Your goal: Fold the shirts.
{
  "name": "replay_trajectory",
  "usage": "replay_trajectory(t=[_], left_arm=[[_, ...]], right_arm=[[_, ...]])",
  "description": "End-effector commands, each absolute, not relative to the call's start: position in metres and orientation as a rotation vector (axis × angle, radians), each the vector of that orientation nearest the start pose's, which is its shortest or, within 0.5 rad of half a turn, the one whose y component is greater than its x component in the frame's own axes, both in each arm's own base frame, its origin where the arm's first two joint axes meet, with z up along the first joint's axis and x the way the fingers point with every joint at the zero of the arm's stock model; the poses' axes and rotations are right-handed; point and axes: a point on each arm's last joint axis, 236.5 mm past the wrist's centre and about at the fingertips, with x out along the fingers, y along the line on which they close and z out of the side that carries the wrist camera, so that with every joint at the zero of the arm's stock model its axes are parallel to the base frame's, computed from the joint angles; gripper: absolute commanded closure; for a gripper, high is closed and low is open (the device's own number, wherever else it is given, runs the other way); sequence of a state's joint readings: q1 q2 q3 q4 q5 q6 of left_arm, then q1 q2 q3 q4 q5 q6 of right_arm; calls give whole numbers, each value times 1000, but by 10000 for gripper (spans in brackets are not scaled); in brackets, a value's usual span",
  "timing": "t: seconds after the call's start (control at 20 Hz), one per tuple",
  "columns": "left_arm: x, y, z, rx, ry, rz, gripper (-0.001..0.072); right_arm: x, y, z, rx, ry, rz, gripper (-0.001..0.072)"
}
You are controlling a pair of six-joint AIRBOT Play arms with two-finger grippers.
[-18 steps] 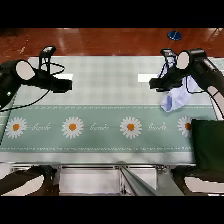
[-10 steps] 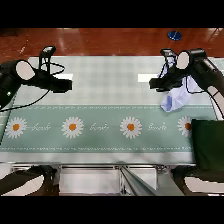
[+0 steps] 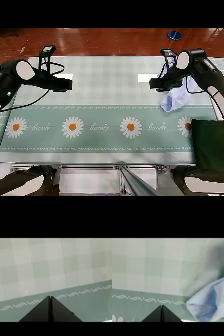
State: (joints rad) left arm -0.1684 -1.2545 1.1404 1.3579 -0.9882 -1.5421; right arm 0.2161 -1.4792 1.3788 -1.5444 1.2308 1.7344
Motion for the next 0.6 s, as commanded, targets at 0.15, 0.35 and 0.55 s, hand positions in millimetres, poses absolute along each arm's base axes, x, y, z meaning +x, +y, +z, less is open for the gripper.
replay_trajectory(t=[0.15, 0.35, 0.55], left_arm=[[458, -110, 59, -113, 847, -230, 676], [476, -109, 48, -127, 814, -213, 197], [477, -110, 38, -126, 835, -211, 198]], right_arm=[[485, 61, 30, -179, 1007, 8, 597], [525, -26, 72, -147, 770, -306, 294], [509, -120, 38, 212, 826, -507, 295]])
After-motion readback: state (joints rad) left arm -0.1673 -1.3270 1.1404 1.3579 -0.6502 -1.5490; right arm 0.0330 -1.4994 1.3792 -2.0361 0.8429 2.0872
